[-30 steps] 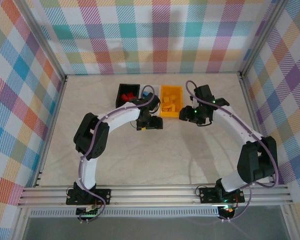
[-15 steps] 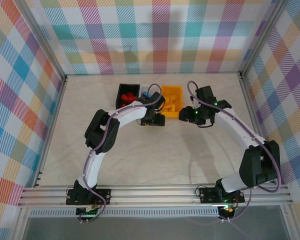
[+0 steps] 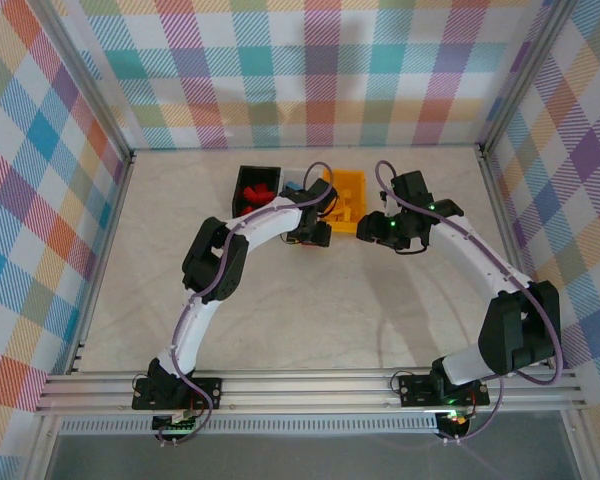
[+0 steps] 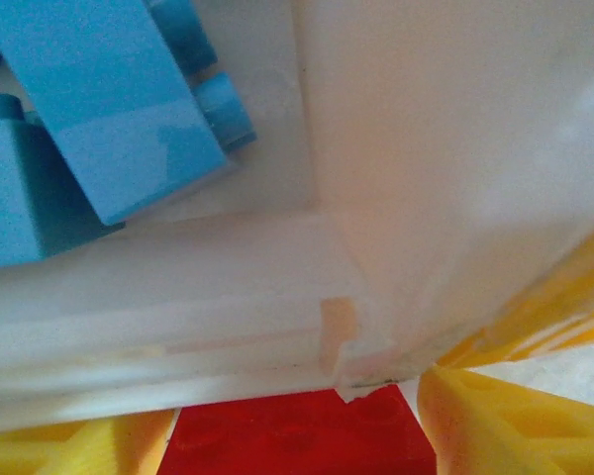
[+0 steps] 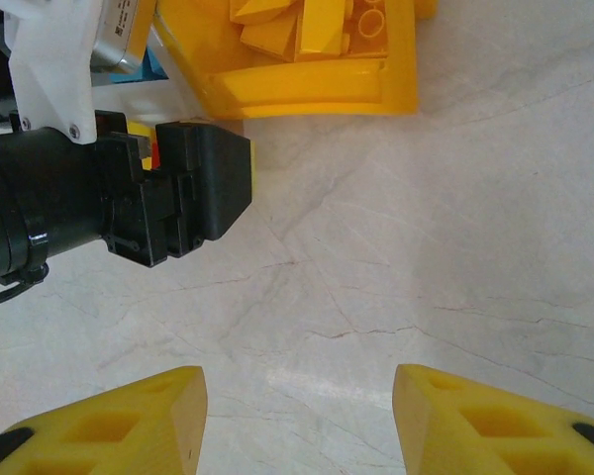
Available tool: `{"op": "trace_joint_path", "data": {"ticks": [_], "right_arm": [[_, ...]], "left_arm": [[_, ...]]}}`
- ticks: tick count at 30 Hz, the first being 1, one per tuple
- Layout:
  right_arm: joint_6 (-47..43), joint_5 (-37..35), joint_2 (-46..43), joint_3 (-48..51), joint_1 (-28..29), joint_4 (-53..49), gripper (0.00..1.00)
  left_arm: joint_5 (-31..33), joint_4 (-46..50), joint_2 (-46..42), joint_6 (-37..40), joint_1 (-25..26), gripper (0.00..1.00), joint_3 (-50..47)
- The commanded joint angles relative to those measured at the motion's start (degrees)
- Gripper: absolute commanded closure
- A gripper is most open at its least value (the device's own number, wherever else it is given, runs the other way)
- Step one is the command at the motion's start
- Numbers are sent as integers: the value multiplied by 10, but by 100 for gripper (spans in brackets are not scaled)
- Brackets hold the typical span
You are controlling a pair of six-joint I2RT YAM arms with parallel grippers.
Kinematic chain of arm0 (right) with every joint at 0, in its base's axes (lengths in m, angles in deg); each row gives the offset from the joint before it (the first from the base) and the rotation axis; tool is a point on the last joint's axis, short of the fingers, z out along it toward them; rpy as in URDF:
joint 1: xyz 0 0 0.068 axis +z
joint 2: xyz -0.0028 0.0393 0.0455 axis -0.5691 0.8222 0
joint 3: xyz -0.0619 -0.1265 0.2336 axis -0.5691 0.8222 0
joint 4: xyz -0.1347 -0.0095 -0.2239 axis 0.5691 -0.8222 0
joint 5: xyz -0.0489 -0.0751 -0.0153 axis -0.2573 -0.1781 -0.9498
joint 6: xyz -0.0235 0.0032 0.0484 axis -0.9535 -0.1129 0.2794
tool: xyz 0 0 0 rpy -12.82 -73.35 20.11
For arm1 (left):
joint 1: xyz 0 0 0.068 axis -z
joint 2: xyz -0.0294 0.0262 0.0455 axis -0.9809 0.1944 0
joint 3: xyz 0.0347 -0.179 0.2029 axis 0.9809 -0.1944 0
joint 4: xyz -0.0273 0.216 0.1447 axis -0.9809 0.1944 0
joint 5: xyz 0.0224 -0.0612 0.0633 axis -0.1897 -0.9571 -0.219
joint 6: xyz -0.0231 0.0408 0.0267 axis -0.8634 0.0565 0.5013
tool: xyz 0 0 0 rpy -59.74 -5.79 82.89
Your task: Sort the legos into containers by color
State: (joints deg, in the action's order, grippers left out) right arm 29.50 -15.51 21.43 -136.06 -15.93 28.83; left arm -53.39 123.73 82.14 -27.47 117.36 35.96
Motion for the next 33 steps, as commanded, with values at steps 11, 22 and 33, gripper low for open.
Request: {"op": "trace_joint_path", "data": {"ticks": [11, 22, 33], "right_arm": [[29, 36, 36, -24, 2, 11, 48], [46, 48, 25, 30, 4, 56, 48], [54, 36, -7, 68, 7, 72, 48]], "left_arm": [[-6, -24, -77, 5, 1, 52, -49], [-3, 15, -255, -16, -72, 51, -142], [-46, 120, -105, -16, -203, 51, 110]]}}
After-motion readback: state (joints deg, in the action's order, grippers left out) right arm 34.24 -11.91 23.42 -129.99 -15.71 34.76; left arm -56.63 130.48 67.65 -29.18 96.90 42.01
